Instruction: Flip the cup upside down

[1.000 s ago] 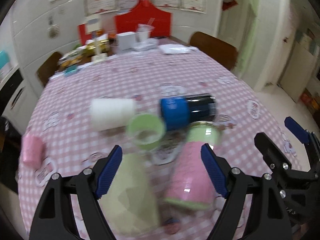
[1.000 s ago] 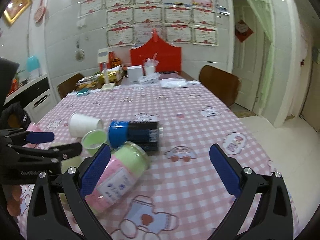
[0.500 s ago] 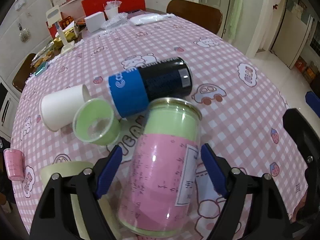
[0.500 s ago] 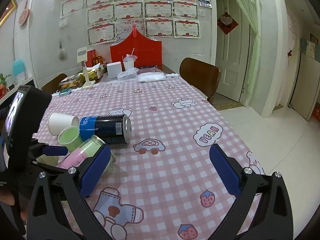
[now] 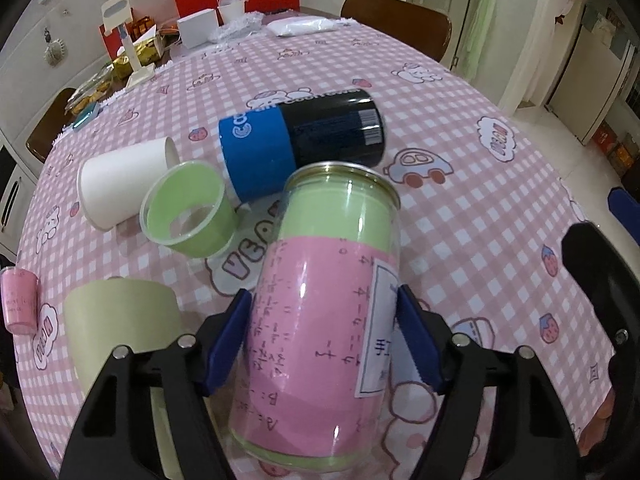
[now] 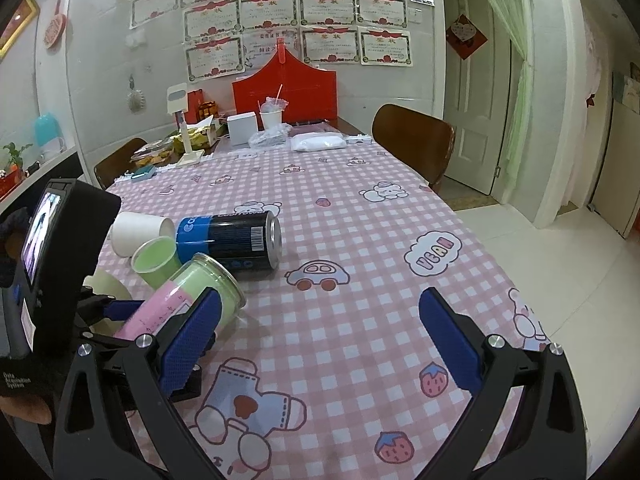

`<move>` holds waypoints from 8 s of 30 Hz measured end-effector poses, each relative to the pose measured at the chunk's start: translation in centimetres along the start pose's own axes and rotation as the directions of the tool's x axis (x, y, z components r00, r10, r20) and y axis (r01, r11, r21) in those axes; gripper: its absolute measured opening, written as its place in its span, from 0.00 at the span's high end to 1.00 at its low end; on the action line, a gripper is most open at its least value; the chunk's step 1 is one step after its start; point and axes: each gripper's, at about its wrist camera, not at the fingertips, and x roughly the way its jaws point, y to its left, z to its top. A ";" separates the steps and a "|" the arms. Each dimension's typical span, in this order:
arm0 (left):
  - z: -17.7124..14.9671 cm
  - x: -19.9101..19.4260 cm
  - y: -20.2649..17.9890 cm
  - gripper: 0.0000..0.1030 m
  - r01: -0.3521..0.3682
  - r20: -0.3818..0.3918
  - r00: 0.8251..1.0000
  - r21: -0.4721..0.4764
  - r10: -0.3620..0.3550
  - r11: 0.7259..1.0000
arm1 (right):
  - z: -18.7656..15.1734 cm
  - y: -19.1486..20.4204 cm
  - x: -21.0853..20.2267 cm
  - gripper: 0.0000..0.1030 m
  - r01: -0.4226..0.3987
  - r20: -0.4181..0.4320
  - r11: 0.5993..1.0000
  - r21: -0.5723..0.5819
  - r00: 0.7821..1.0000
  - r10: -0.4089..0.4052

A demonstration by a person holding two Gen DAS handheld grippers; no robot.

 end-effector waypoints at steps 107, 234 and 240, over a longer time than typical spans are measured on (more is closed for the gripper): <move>-19.8 -11.4 20.0 0.31 -0.044 0.165 0.979 -0.397 0.118 0.917 | -6.6 16.4 1.1 0.28 -0.338 -0.514 0.921 0.193 0.765 0.388; -23.7 -25.5 5.6 0.18 -0.217 0.706 0.569 -0.367 0.422 0.905 | -7.2 9.3 -16.2 0.07 -0.111 0.363 0.973 -0.201 0.915 0.179; -23.6 -25.3 5.8 0.18 -0.215 0.700 0.573 -0.373 0.426 0.903 | -7.3 9.2 -16.0 0.07 -0.110 0.357 0.974 -0.198 0.917 0.177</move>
